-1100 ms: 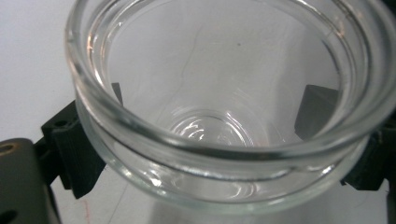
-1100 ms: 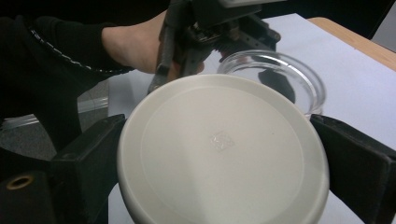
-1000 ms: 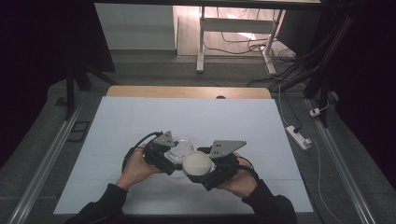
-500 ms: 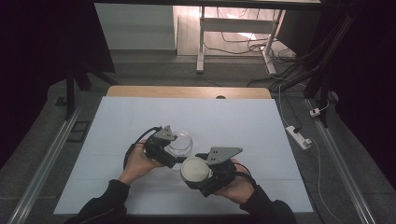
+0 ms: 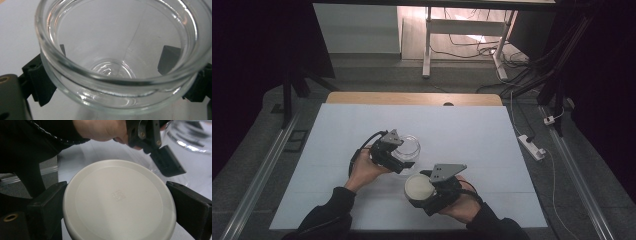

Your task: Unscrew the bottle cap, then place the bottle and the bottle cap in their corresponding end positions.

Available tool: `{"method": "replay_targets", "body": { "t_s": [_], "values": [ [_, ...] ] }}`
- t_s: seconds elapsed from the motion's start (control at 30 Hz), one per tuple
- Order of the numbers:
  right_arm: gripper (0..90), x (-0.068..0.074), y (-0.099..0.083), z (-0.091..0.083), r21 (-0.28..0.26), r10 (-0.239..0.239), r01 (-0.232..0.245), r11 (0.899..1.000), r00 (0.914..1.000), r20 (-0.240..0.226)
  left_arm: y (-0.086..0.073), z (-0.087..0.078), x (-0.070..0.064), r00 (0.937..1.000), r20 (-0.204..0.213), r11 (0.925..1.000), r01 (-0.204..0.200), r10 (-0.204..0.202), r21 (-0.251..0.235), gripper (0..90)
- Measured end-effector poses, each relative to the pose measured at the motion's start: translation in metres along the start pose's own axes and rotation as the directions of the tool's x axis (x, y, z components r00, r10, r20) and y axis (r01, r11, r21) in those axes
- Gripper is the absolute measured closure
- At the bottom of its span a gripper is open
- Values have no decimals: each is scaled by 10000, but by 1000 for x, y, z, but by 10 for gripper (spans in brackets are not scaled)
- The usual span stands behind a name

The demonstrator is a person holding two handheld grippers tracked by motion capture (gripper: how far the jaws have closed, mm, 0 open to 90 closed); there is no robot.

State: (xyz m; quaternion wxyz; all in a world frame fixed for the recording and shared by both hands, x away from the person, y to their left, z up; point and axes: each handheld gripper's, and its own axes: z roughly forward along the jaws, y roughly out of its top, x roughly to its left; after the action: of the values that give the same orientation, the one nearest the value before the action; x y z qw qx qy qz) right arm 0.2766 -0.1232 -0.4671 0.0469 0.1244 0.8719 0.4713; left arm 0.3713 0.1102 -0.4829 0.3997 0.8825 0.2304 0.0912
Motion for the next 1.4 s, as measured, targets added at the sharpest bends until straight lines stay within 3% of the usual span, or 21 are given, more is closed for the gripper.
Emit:
{"method": "replay_targets", "body": {
  "t_s": [0.43, 0.9, 1.07, 1.4],
  "values": [
    [72, -3, -13, 15, 356, 78, -83, 9993, 9999, 144, 7, 7, 7, 10000, -60, 10000, 14, -14, -43, 81],
    [72, -5, -18, 26, 382, 156, -165, 9991, 9996, 255, 15, 18, 17, 9997, -115, 9995, 214, -216, -213, 81],
    [72, -4, -21, 36, 530, -46, 32, 9986, 9996, 278, 20, 24, 22, 9996, -143, 9993, 252, -256, -272, 81],
    [72, -9, -29, 47, 687, -40, 6, 9976, 9988, 491, 23, 32, 32, 9983, -413, 9985, 403, -418, -369, 81]
  ]
}}
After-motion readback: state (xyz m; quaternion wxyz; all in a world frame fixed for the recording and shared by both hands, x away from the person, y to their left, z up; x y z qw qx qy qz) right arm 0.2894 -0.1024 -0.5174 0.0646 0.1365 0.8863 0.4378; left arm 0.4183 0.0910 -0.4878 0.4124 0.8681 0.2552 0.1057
